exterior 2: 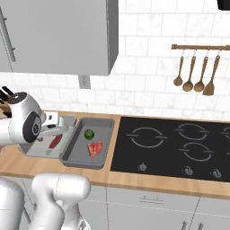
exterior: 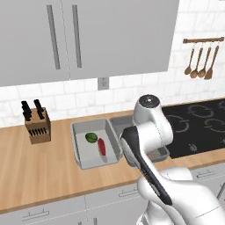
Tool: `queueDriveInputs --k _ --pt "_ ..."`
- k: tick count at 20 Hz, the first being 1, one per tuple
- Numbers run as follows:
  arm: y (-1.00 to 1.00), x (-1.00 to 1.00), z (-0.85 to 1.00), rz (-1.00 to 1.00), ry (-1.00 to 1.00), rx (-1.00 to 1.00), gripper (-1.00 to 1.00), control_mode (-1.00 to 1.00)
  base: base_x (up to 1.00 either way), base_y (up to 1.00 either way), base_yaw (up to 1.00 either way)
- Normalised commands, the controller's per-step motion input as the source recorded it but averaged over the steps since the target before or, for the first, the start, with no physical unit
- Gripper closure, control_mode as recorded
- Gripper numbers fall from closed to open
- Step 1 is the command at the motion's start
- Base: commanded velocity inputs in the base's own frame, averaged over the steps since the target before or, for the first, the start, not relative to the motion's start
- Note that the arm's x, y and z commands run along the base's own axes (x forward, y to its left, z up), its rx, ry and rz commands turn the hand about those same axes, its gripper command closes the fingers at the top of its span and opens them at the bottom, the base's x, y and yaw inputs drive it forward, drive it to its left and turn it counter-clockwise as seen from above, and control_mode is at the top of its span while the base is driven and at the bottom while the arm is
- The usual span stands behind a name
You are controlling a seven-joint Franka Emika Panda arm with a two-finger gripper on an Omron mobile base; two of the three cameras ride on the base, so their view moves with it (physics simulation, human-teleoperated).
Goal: Place one avocado and one steak in each tupperware on the nearby counter, to pack two identical lunches.
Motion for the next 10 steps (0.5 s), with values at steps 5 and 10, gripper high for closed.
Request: queueDriveInputs --k 5,10 --pt "0.27 -0.92 0.43 0.0 -0.1 -0.03 -1.0 -1.0 0.0 0.0 0.0" --pt "-0.04 -0.2 0.06 0.01 0.0 0.0 -1.0 -1.0 0.0 0.0 0.0"
